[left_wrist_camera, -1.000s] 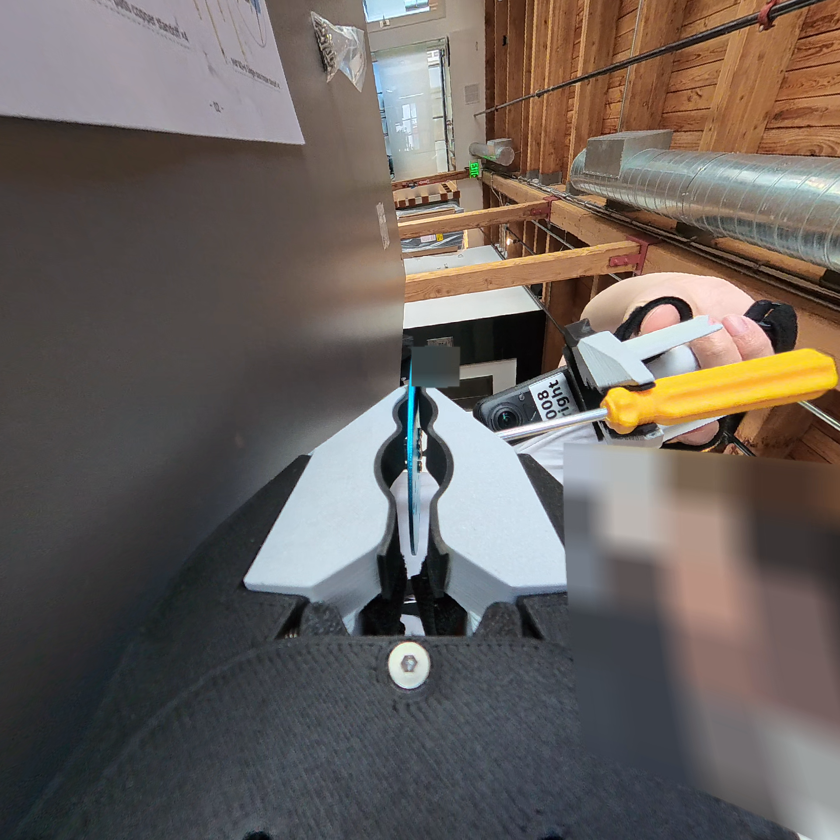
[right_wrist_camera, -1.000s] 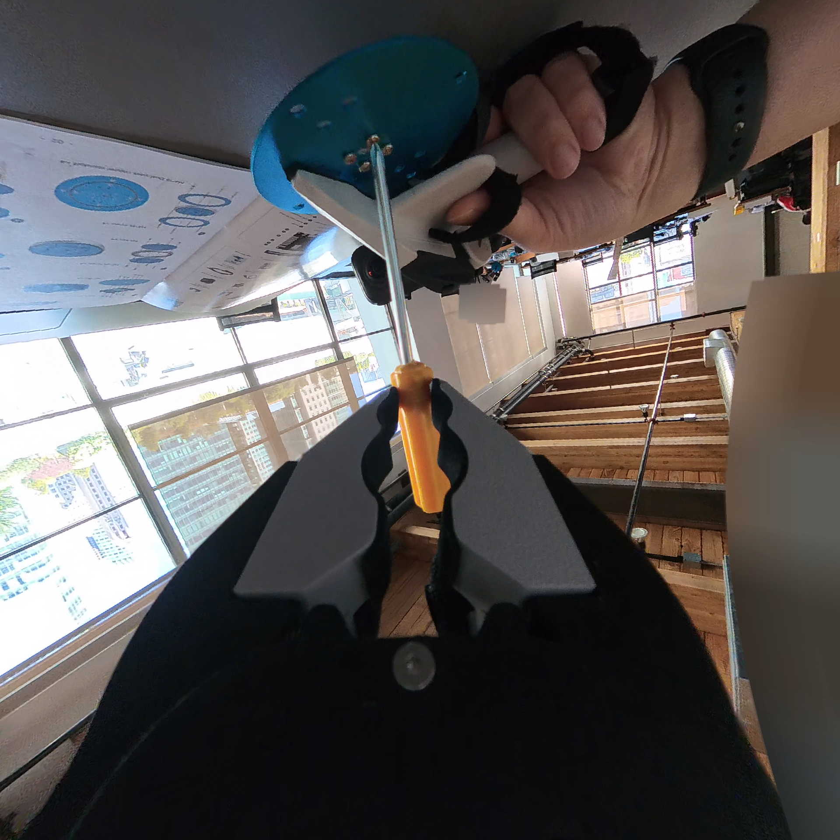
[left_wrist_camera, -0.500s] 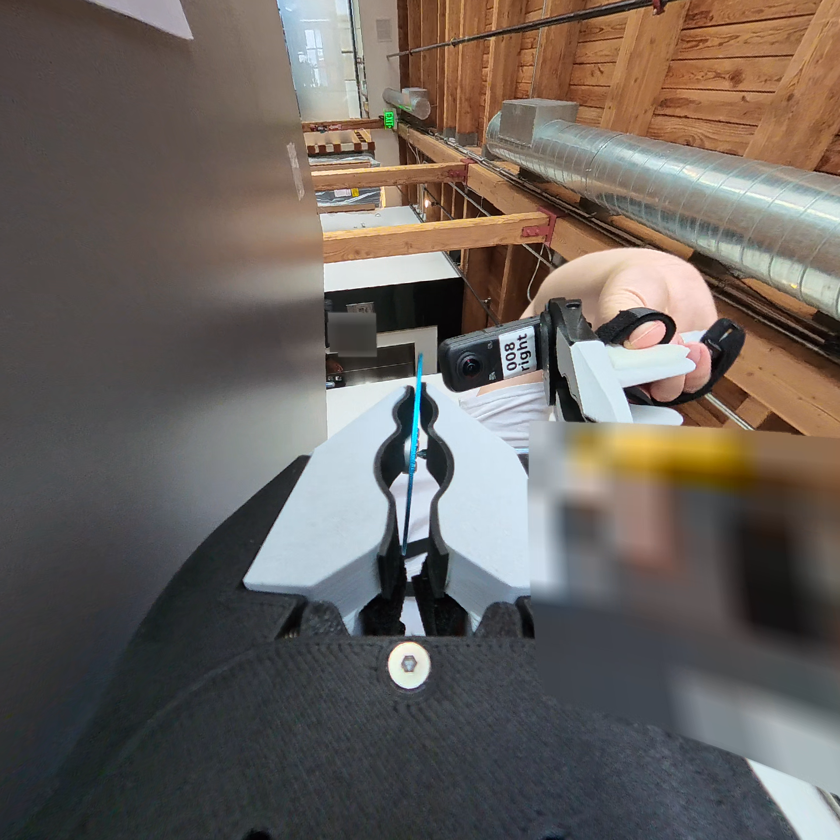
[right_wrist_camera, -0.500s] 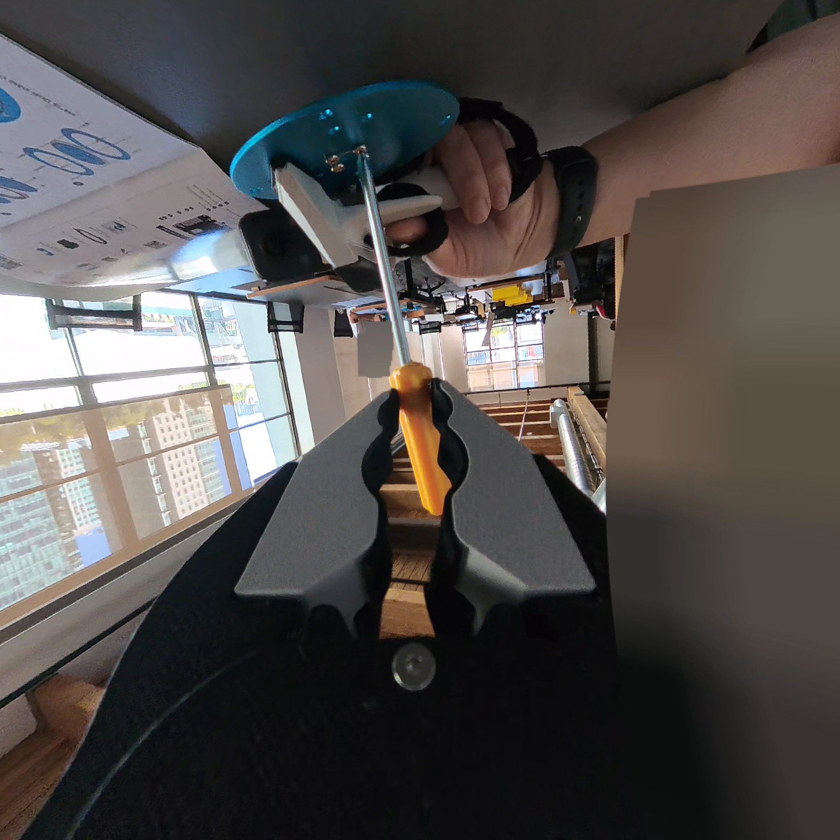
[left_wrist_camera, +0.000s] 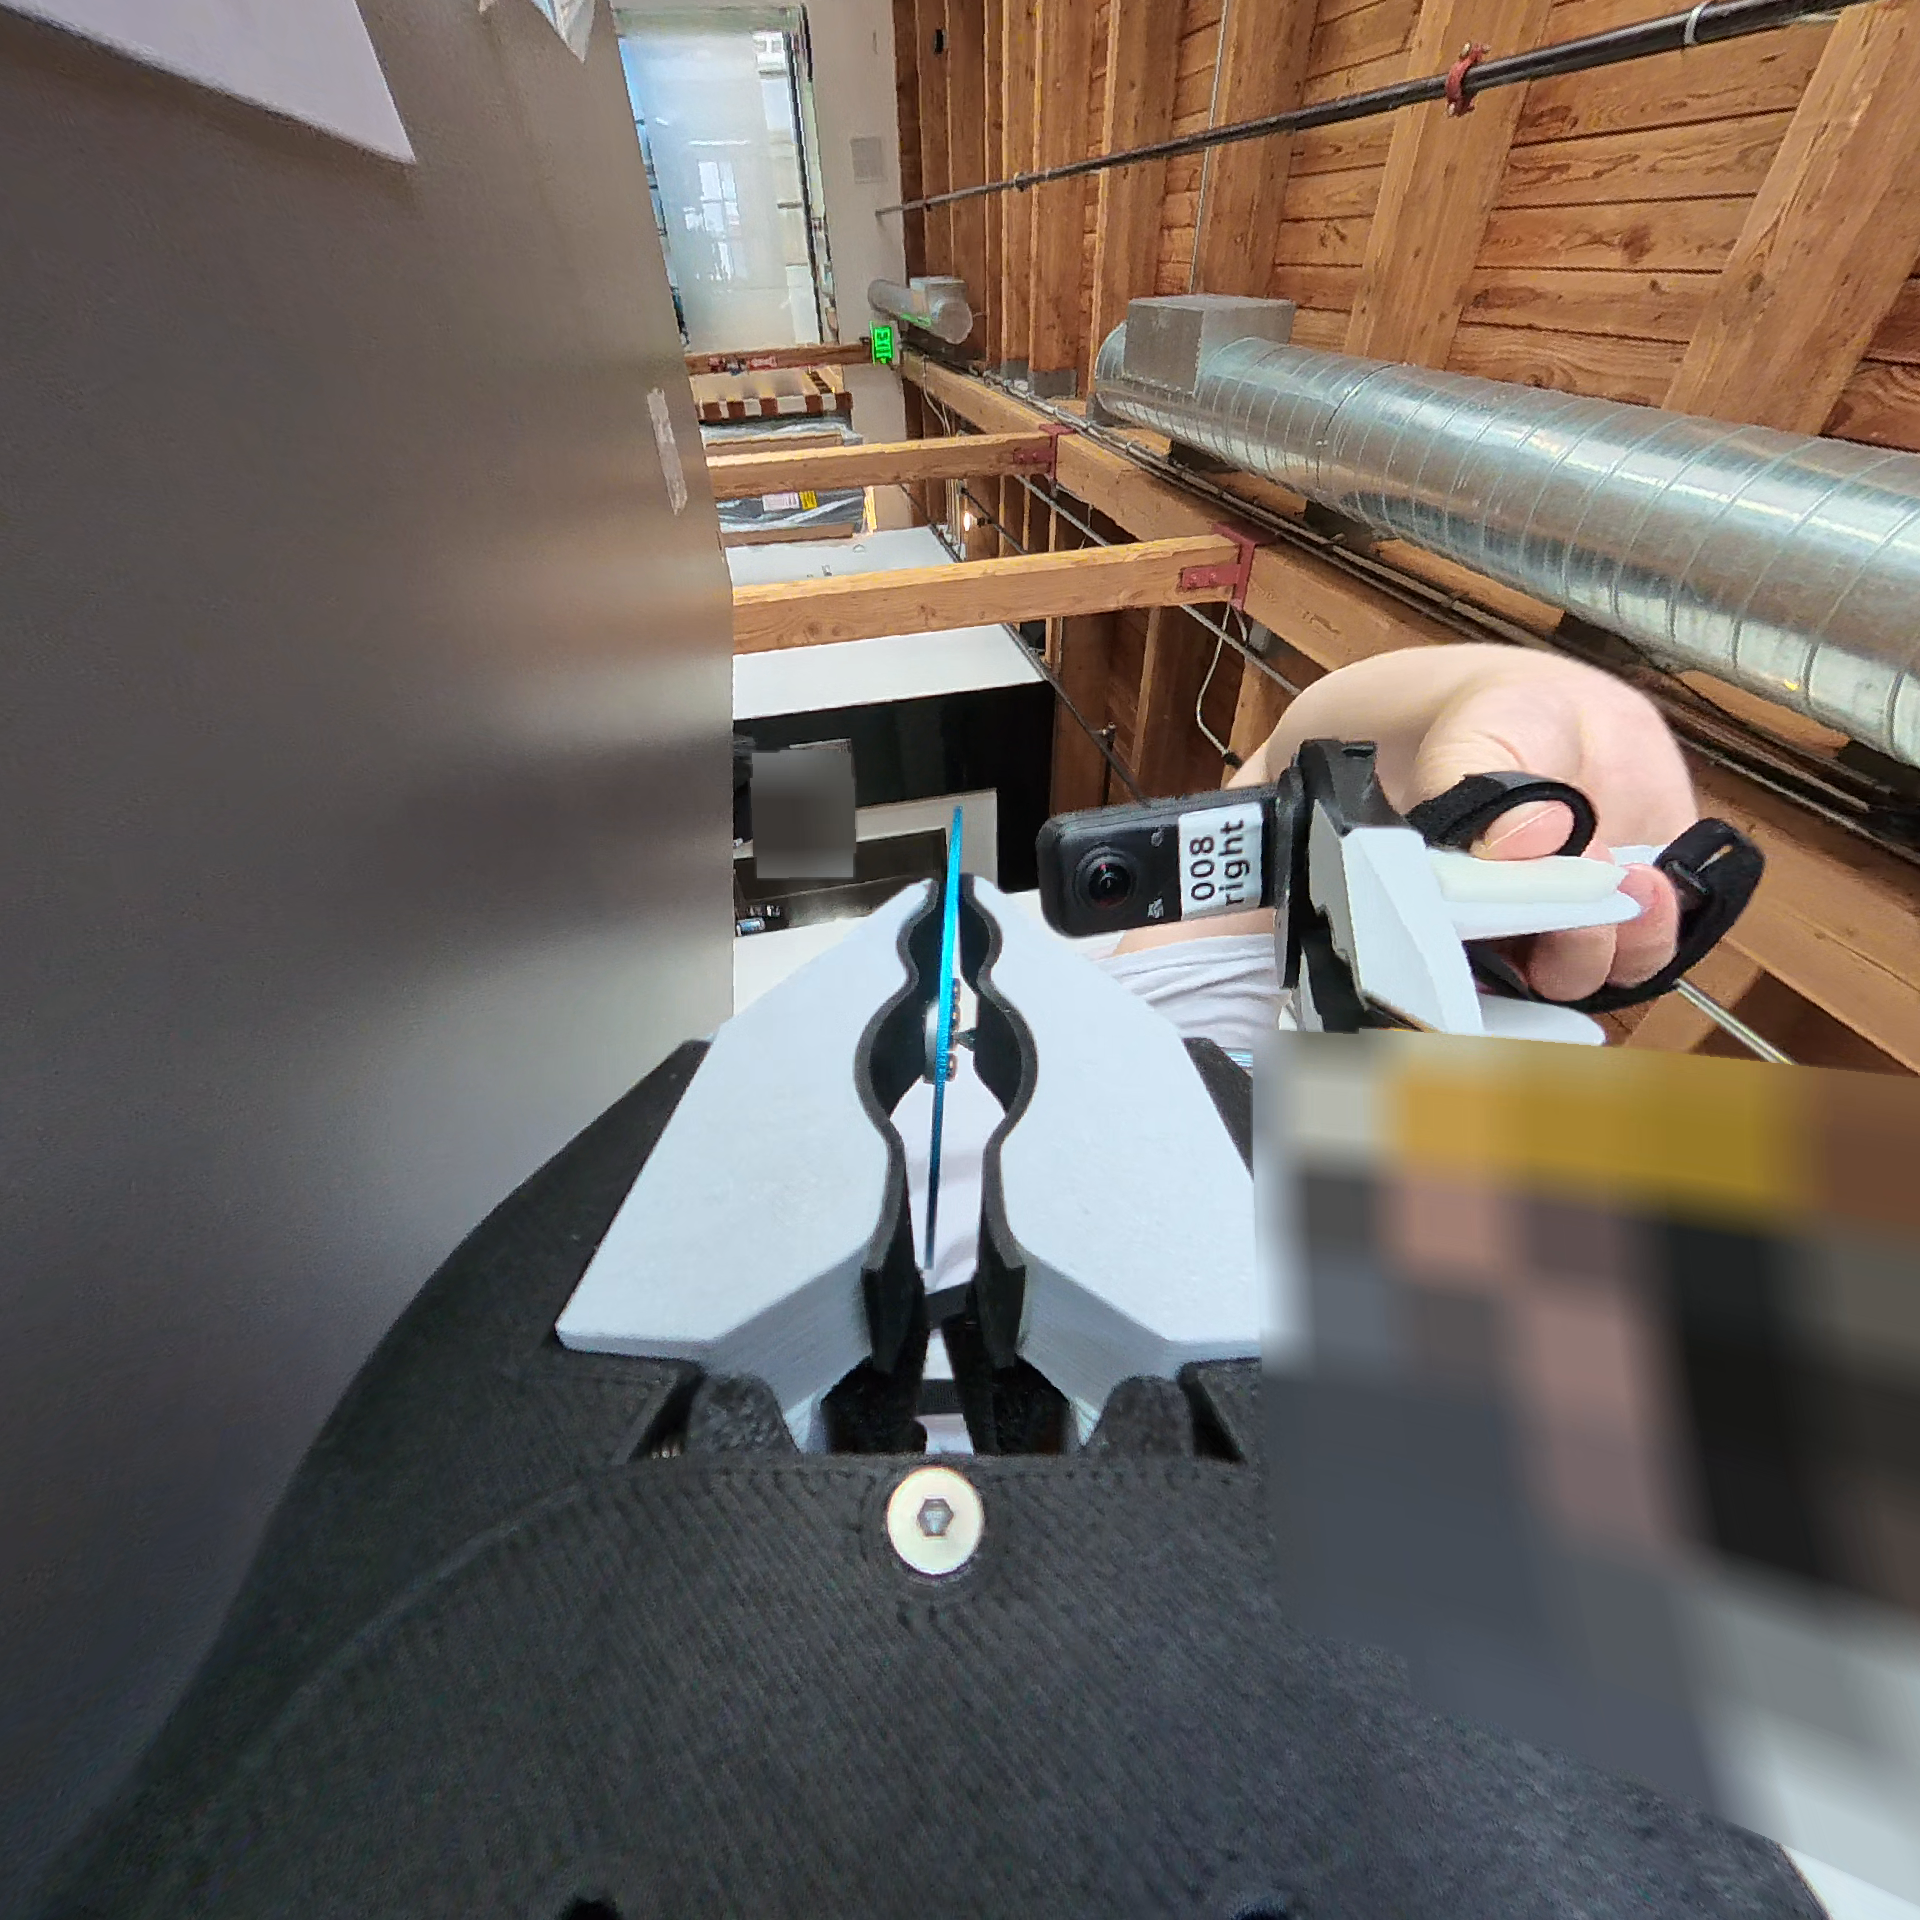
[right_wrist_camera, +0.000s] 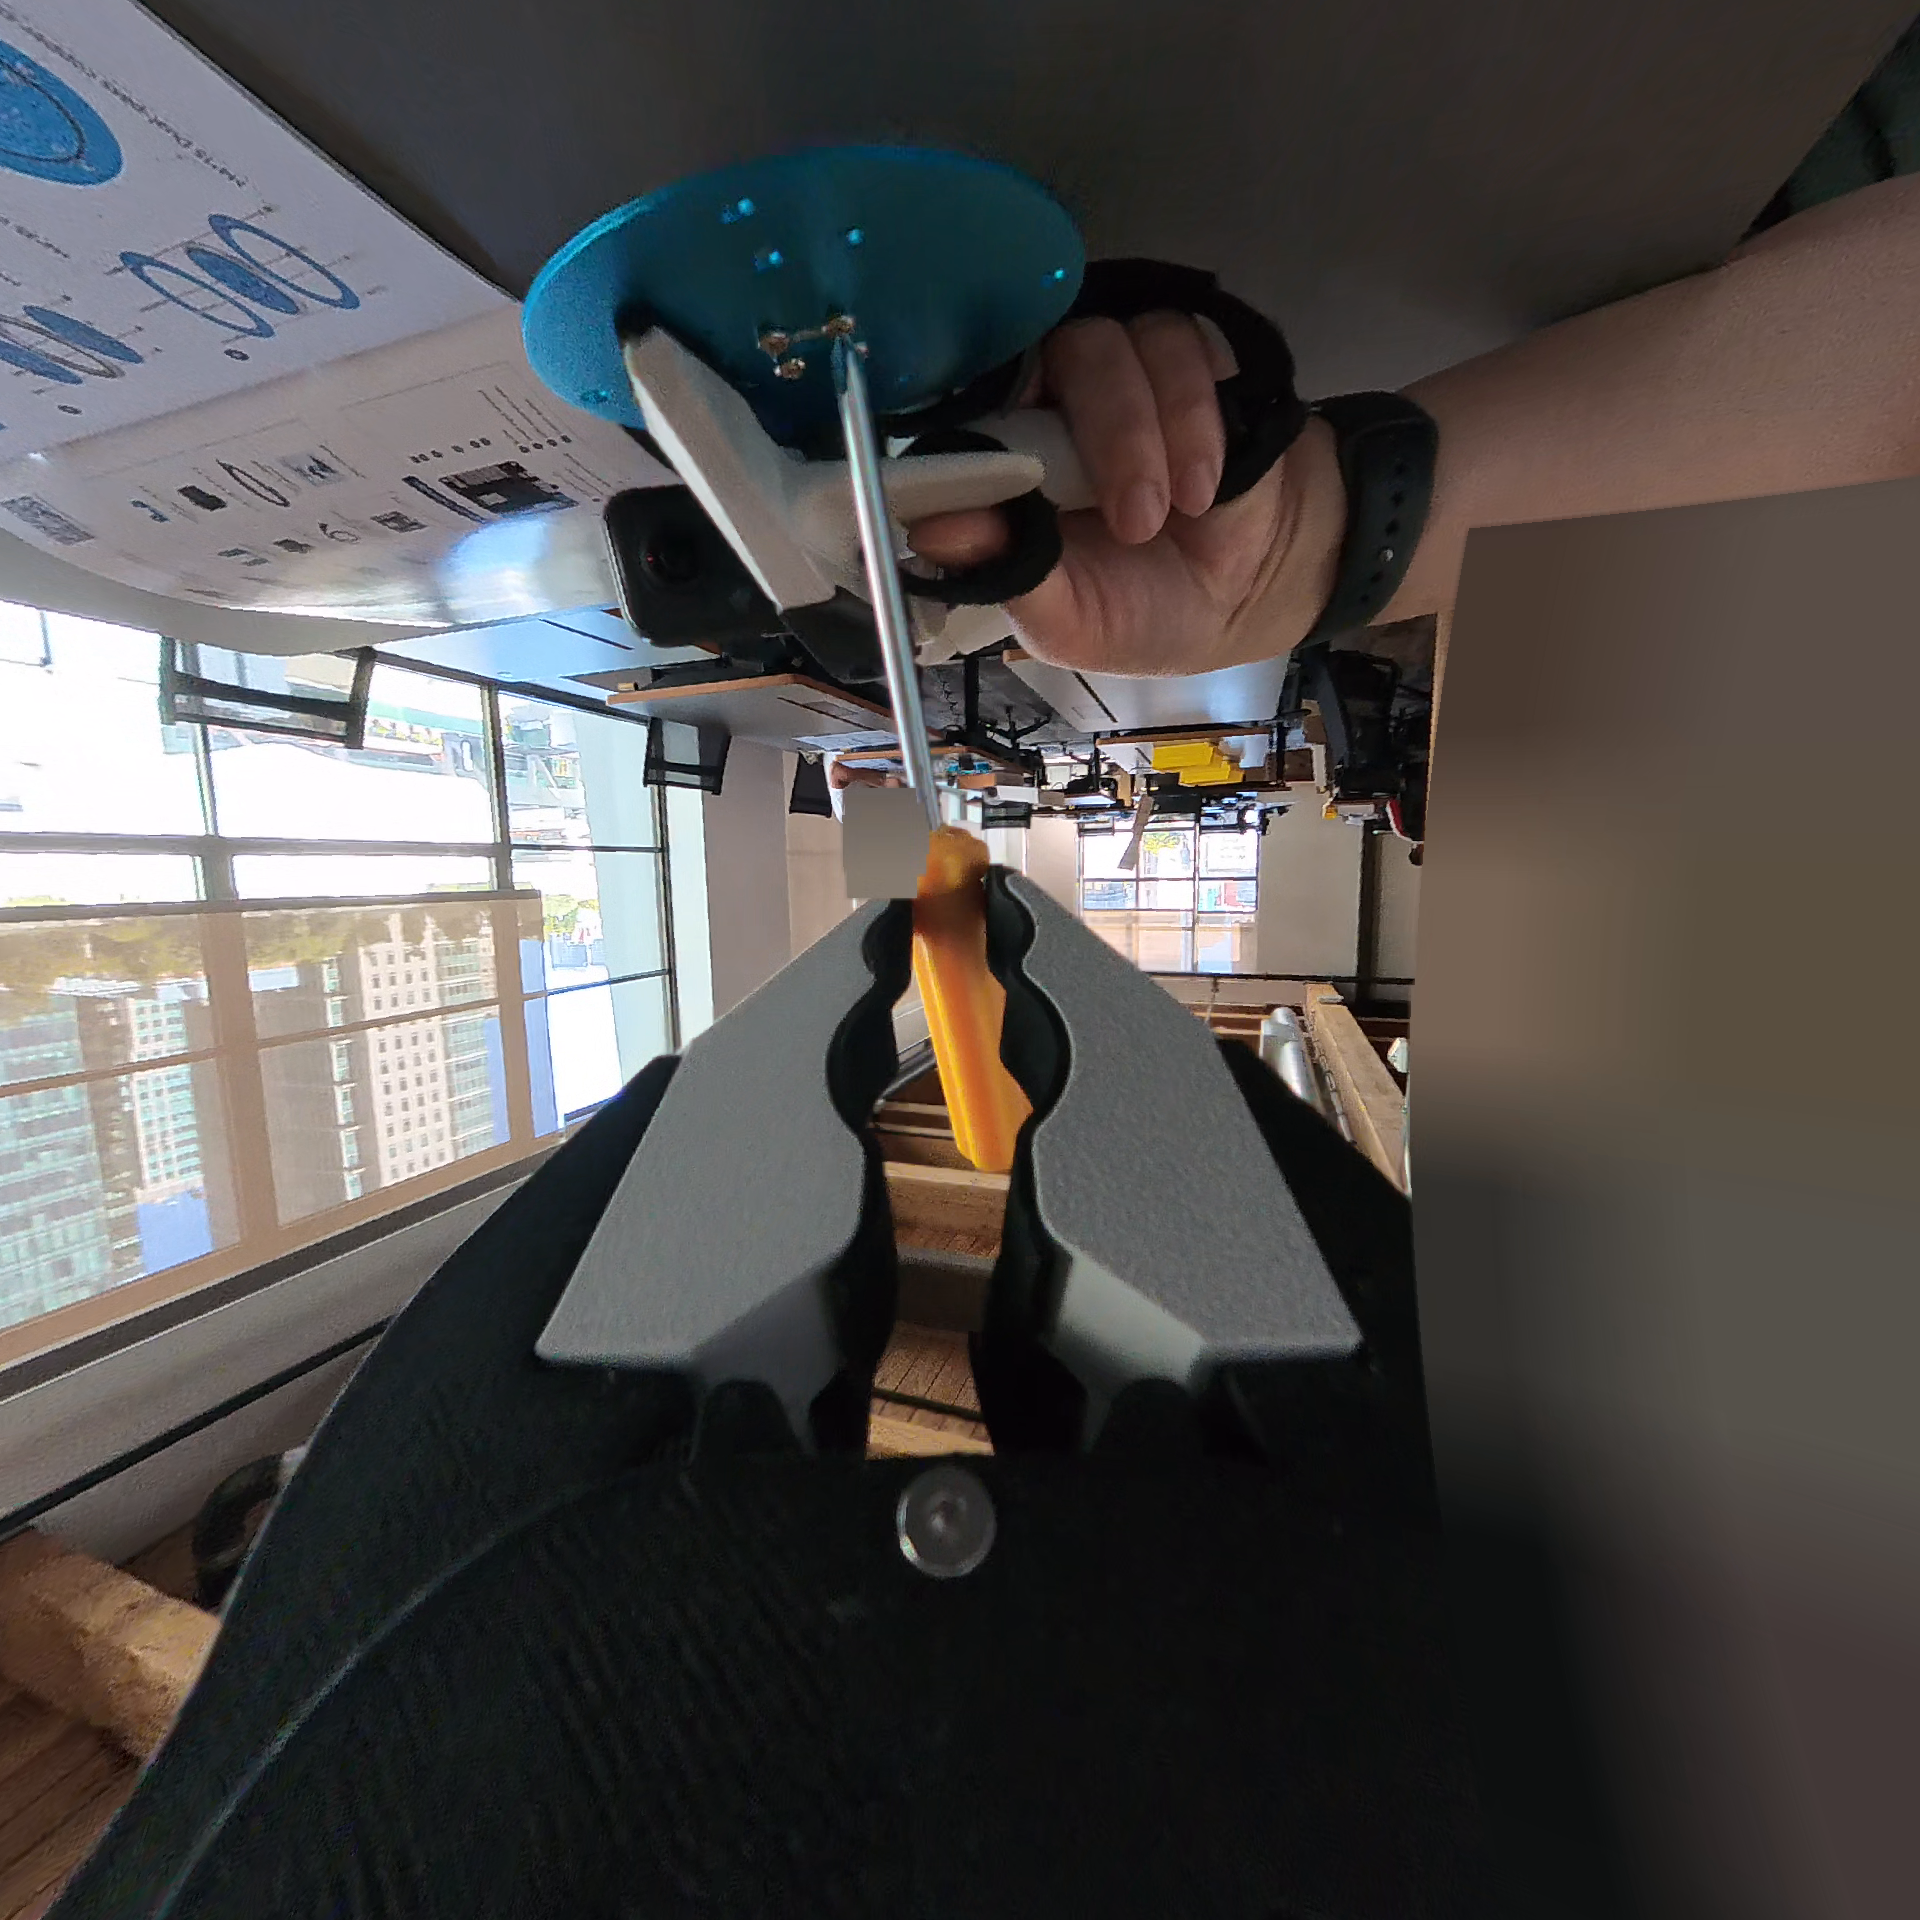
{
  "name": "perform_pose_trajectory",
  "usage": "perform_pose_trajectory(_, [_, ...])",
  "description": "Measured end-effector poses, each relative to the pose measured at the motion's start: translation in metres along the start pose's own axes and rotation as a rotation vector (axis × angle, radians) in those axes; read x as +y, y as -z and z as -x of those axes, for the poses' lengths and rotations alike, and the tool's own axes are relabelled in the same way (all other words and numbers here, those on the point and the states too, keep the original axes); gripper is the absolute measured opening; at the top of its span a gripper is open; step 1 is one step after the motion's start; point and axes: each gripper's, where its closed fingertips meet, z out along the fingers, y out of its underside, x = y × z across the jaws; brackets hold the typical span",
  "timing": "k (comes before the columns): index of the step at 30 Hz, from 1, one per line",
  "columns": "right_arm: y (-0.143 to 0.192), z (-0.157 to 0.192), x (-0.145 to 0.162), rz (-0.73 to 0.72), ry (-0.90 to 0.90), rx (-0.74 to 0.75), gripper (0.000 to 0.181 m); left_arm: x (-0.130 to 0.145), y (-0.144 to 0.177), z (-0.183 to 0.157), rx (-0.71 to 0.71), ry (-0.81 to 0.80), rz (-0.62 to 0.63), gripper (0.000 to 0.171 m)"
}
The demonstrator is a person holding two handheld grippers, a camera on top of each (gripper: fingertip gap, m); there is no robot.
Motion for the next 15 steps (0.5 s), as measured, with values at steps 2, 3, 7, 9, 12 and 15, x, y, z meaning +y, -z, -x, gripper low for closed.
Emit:
perform_pose_trajectory(2, [-0.001, 0.004, 0.001, 0.023, -0.016, -0.044, 0.013, -0.005, 0.003, -0.001, -0.004, -0.005, -0.032, 0.000])
perform_pose_trajectory(3, [-0.002, 0.009, 0.004, 0.054, -0.026, -0.083, 0.013, -0.008, 0.005, -0.001, -0.005, -0.004, -0.055, 0.000])
perform_pose_trajectory(7, [-0.003, 0.021, 0.001, 0.105, -0.057, -0.200, 0.014, -0.022, 0.014, 0.005, -0.044, -0.008, -0.147, 0.000])
perform_pose_trajectory(9, [-0.002, 0.020, -0.004, 0.098, -0.061, -0.208, 0.013, -0.026, 0.016, 0.008, -0.064, -0.011, -0.181, 0.000])
perform_pose_trajectory(12, [-0.004, 0.027, -0.005, 0.135, -0.080, -0.266, 0.013, -0.031, 0.019, 0.010, -0.086, -0.019, -0.217, 0.000])
perform_pose_trajectory(15, [-0.004, 0.032, -0.004, 0.185, -0.110, -0.342, 0.013, -0.036, 0.023, 0.010, -0.092, -0.021, -0.254, 0.000])
